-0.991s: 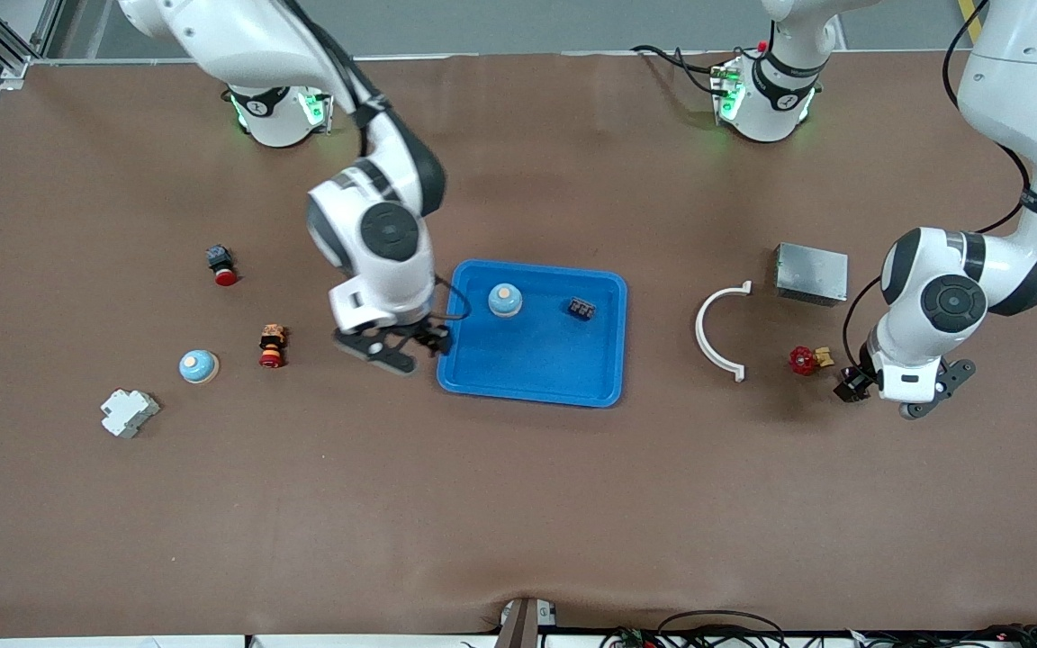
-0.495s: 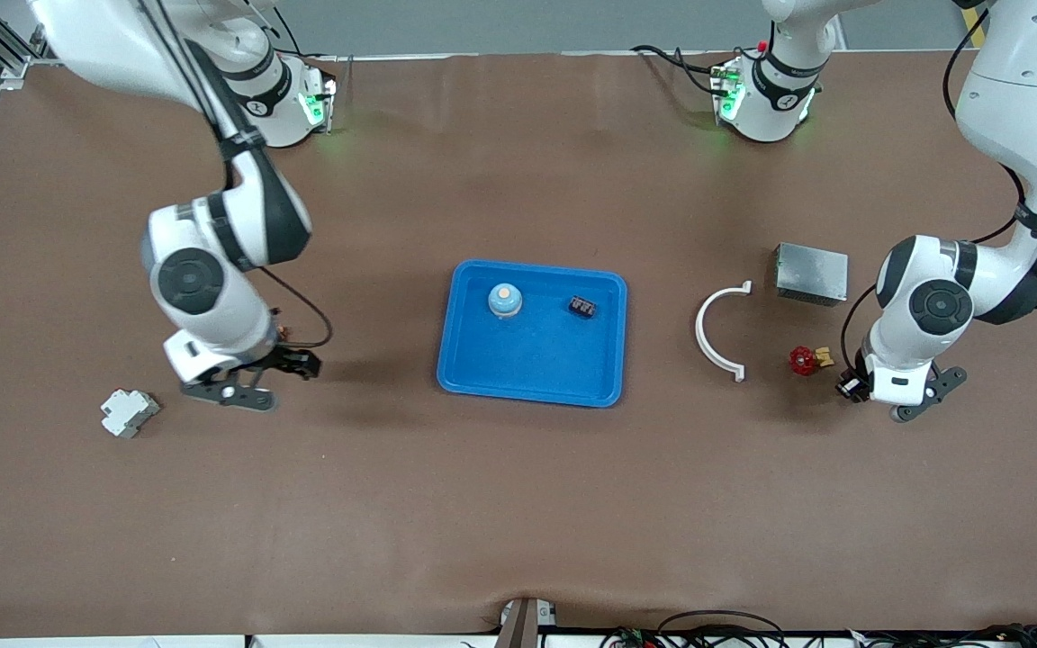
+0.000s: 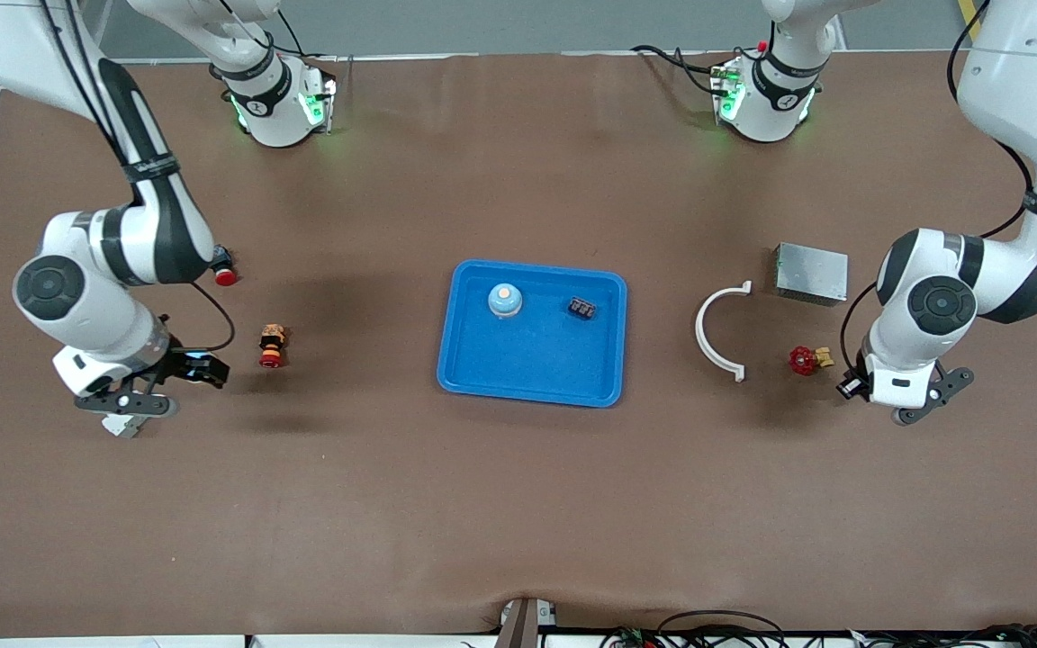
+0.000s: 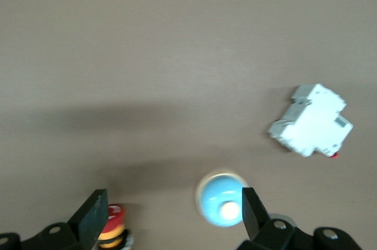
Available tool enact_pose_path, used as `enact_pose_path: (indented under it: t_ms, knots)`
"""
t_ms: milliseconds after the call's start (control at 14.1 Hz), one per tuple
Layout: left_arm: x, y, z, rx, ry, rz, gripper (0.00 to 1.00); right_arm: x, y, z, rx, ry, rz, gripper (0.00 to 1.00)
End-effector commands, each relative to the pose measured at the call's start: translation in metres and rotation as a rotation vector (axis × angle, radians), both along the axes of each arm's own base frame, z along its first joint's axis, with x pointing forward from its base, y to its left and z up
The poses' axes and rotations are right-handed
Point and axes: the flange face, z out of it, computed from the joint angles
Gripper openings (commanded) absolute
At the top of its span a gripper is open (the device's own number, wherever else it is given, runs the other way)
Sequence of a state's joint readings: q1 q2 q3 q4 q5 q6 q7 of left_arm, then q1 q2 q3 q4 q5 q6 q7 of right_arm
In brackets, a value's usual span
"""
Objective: Place electrolytic capacitor and blue bell in tray
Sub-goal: 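Grasp the second blue bell with the right gripper while the left gripper lifts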
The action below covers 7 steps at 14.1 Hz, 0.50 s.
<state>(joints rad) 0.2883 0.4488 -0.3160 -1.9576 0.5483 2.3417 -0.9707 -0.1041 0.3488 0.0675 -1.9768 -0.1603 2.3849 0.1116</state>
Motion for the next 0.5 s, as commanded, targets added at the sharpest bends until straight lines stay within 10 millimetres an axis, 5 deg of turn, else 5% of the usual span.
enact_pose_path:
  t_ms: [0,212,425]
  knots:
    - [0.000,-0.038,0.055,-0.015,0.038,0.046,0.00,-0.013,-0.036,-0.007,0.056,-0.001,0.013,1.00]
    - [0.002,-0.085,0.080,-0.083,0.064,0.141,0.00,-0.032,-0.058,-0.029,0.103,0.002,0.000,1.00]
    - [-0.004,-0.136,0.090,-0.138,0.045,0.213,0.00,-0.056,-0.056,-0.060,0.104,-0.042,-0.009,1.00]
